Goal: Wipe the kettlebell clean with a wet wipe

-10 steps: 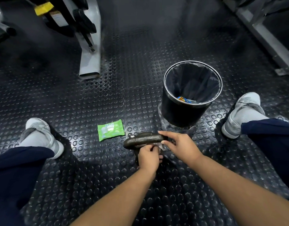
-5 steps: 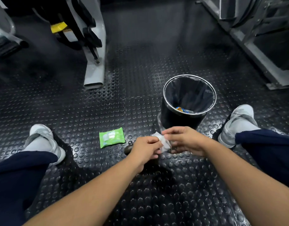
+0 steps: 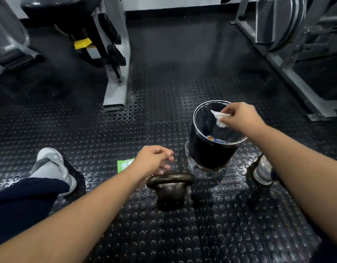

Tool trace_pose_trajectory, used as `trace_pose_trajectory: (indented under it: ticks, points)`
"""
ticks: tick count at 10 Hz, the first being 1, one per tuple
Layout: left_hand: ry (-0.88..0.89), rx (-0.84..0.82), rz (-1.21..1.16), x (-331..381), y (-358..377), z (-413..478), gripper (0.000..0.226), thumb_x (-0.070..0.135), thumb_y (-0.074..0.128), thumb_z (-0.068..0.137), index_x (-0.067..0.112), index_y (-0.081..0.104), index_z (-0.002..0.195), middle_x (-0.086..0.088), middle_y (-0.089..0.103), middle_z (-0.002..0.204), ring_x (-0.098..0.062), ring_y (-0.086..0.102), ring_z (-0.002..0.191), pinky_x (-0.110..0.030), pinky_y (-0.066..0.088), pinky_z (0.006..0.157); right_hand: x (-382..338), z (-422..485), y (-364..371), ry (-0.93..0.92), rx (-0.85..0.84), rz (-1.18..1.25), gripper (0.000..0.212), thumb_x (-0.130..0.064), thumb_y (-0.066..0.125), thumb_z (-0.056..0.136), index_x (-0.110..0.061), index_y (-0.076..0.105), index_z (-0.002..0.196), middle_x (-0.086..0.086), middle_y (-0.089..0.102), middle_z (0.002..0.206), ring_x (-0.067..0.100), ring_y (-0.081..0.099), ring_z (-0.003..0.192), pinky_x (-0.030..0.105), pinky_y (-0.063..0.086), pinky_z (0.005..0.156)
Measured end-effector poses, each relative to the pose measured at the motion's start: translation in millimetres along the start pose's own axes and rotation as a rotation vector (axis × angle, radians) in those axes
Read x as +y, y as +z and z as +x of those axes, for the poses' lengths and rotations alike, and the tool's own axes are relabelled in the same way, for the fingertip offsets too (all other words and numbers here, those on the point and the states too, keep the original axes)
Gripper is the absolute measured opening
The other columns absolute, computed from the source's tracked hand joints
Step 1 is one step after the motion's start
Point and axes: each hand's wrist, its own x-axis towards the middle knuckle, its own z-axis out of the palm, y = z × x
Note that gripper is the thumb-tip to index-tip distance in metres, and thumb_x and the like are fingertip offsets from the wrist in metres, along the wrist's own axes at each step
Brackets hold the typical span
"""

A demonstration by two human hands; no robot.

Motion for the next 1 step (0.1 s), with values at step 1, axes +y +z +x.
trace_pose_trajectory:
  ticks: [1]
  points:
    - [-0.007, 0.002, -0.006, 15.2, -3.0, -2.1, 0.016, 0.017, 0.06, 0.104, 0.011, 0.074, 0.109, -0.006, 0.079, 0.102, -0.017, 0.069, 0.076, -0.025, 0.054, 0.059, -1.9, 10.4, -5.4, -0.021, -0.059, -0.141, 0.019, -0.021, 0.075, 0.078, -0.025, 0.076, 0.097, -0.004, 0.072, 0.088, 0.018, 0.067, 0.088, 0.028, 0.051, 0.075]
